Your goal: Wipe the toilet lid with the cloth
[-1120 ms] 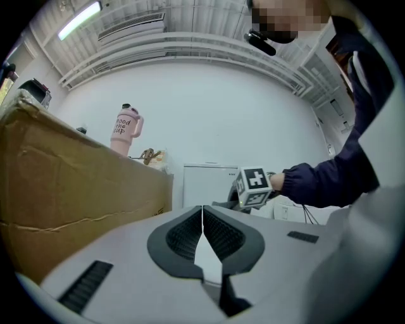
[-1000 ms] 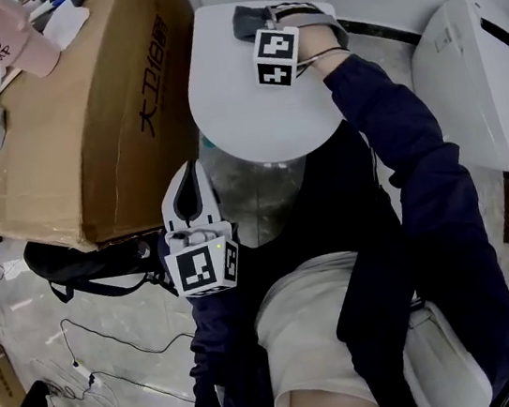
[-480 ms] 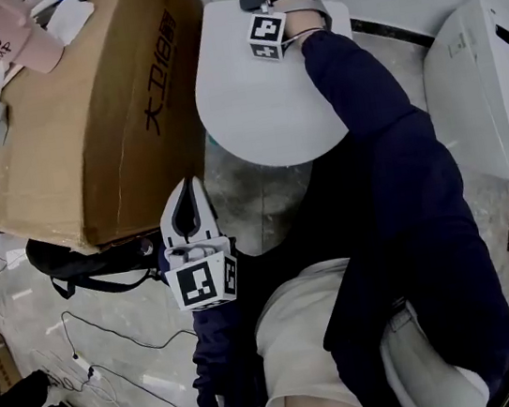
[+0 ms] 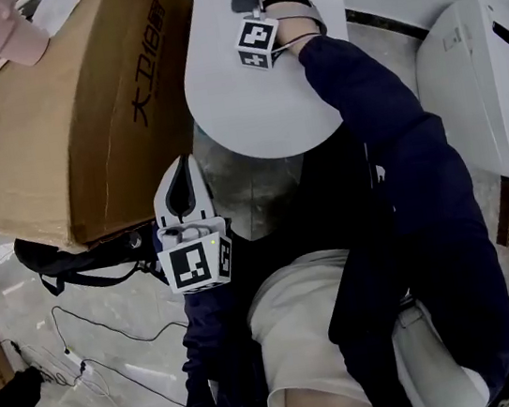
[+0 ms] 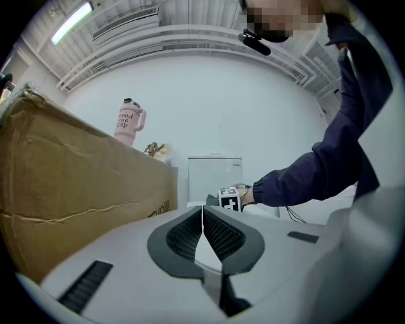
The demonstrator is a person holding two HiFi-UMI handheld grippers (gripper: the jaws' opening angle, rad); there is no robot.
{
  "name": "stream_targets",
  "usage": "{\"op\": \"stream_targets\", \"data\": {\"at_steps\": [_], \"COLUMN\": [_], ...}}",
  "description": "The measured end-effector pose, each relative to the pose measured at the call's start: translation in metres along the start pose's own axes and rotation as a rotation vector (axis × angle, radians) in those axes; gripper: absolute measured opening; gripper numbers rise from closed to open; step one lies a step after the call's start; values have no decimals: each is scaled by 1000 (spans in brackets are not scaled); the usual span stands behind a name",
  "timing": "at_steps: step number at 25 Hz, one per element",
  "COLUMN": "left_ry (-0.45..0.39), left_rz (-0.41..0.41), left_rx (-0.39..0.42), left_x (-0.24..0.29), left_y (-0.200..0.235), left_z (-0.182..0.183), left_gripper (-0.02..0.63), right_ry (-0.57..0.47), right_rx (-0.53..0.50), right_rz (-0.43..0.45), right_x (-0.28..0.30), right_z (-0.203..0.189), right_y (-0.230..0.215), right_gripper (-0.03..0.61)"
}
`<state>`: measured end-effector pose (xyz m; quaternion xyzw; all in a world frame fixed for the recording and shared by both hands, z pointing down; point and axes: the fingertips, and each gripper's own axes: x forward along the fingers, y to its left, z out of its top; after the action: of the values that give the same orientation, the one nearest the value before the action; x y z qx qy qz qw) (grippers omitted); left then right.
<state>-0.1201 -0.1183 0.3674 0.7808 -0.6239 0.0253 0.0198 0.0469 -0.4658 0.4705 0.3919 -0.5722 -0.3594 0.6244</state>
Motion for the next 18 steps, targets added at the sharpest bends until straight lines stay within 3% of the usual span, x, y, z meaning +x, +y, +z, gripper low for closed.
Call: {"op": "stream_targets", "data": {"at_steps": [4,18], "left_ry": [-18,-46], "left_rz": [-15,-37], "left_rx": [-8,-24], "left_x": [8,10], "left_y": [-3,-5], "left_z": [4,14], "left_gripper": [17,17], "right_ry": [-27,-64], "right_rx": [11,-126], "right_rz": [64,277], "right_x": [-33,-132], "right_z": [4,14], "right_y": [22,85], "right_gripper": [61,61]}}
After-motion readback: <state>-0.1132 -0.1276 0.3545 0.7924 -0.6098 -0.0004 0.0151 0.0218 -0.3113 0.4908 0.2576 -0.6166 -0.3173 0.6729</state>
